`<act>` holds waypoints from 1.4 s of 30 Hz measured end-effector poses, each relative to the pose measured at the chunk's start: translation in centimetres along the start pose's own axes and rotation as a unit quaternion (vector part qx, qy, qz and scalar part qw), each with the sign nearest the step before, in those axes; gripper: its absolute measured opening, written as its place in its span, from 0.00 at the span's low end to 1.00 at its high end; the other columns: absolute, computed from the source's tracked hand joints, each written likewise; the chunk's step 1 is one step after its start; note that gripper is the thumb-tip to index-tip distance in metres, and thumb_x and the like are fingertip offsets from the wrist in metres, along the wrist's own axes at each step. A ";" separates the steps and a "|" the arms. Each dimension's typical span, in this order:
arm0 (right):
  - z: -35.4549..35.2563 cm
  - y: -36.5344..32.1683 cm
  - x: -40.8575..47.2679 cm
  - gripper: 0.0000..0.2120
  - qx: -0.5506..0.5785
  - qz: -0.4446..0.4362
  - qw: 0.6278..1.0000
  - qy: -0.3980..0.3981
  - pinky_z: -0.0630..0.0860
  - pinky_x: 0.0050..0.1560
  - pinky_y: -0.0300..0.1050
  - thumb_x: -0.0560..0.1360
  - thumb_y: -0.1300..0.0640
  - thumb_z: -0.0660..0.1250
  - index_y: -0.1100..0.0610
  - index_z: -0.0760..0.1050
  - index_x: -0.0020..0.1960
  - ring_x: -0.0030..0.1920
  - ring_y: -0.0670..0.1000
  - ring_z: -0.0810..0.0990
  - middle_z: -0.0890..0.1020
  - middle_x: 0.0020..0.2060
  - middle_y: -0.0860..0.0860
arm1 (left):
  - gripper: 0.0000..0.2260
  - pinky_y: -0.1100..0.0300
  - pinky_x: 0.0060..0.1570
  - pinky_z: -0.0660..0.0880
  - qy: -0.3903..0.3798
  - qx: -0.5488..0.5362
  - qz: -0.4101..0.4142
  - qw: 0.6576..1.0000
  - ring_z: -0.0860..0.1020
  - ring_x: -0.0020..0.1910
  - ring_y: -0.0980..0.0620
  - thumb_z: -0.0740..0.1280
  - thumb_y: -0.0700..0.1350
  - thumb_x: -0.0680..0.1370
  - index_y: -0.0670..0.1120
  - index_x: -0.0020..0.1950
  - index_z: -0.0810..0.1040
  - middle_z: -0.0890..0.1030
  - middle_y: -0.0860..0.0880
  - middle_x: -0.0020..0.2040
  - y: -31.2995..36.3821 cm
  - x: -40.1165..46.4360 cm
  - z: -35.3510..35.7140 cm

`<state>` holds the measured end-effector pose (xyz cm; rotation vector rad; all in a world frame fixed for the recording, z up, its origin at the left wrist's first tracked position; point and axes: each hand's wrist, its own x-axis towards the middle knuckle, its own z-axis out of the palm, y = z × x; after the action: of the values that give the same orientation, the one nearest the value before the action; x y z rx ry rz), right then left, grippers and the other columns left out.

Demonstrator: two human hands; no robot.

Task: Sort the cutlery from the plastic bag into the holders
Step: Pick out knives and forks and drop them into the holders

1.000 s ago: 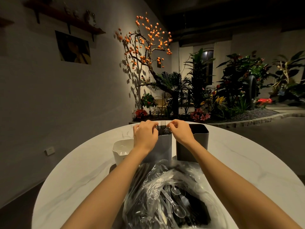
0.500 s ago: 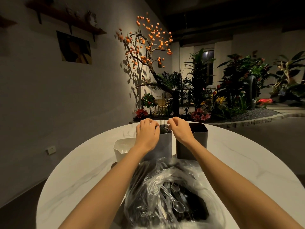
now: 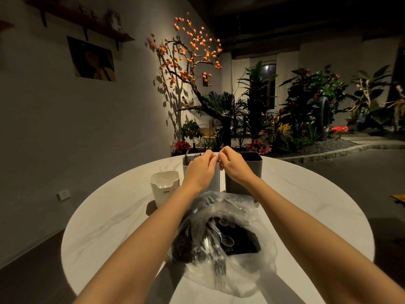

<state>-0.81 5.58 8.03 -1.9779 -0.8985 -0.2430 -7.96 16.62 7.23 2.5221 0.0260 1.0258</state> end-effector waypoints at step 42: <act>2.4 4.7 -11.2 0.12 -0.267 0.070 0.959 -0.063 0.75 0.41 0.49 0.77 0.59 0.61 0.63 0.79 0.41 0.40 0.57 0.78 0.82 0.39 0.57 | 0.27 0.51 0.64 0.67 -0.075 0.063 -0.075 0.992 0.68 0.65 0.45 0.62 0.34 0.75 0.49 0.73 0.67 0.73 0.44 0.65 -1.1 -11.6 3.6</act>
<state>-6.04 0.58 -1.96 -2.5717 -0.8243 -0.3039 -13.80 14.29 -3.17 2.6582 0.2393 0.7977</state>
